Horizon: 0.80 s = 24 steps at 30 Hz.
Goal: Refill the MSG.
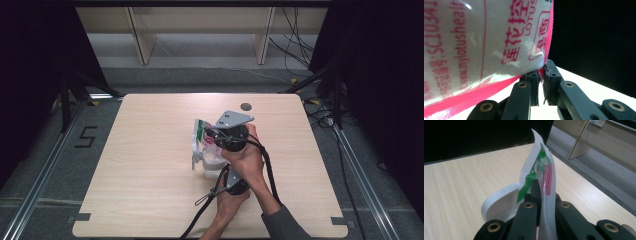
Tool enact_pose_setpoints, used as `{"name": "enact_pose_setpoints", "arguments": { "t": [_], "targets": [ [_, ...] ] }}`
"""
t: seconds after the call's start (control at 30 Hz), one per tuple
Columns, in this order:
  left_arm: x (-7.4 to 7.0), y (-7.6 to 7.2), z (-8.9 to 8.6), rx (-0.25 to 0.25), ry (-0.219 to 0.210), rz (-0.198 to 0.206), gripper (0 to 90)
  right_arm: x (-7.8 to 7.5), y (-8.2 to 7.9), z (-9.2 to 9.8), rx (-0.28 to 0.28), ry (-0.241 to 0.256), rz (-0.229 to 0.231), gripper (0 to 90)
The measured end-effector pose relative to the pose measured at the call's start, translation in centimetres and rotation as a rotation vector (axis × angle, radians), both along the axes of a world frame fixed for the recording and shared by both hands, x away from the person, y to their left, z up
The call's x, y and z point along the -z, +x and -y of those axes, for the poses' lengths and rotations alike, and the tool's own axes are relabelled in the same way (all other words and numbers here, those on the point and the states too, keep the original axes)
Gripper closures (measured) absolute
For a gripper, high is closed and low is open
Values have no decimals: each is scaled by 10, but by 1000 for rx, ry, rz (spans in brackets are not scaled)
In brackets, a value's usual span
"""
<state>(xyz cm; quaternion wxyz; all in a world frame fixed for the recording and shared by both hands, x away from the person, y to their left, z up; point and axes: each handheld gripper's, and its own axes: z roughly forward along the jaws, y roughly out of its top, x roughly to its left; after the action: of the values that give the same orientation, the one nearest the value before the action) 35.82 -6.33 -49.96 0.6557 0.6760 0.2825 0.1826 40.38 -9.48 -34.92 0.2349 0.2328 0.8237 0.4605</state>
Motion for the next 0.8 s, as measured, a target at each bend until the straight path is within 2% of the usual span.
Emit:
{"name": "enact_pose_setpoints", "arguments": {
  "t": [0.1,0.13,0.2,0.23,0.33,0.4,0.5,0.53,0.57,0.8],
  "targets": [
    [0,1,1,-1,-7,3,833,0,0,-1,-10,-4,-15,900],
    [0,1,0,2,-3,-1,833,0,0,-1,-5,-2,2,900],
    [0,1,0,-5,1,-2,833,0,0,-1,-8,1,-23,900],
    [0,1,0,-7,2,-1,833,0,1,0,-7,-2,-2,900],
    [0,1,0,-6,-2,1,833,0,1,-1,-9,-5,3,900],
    [0,1,1,-17,-7,4,833,0,-1,-1,-6,0,-22,900],
    [0,1,1,-17,-8,6,833,-1,-1,-1,3,6,-26,899],
    [-1,1,-2,-7,27,8,833,-1,-1,0,5,9,-10,900],
    [0,0,-3,-32,36,5,833,-1,0,0,6,11,-10,900],
    [0,0,-3,-30,38,2,832,-1,0,1,-4,14,-27,900]
  ]
}}
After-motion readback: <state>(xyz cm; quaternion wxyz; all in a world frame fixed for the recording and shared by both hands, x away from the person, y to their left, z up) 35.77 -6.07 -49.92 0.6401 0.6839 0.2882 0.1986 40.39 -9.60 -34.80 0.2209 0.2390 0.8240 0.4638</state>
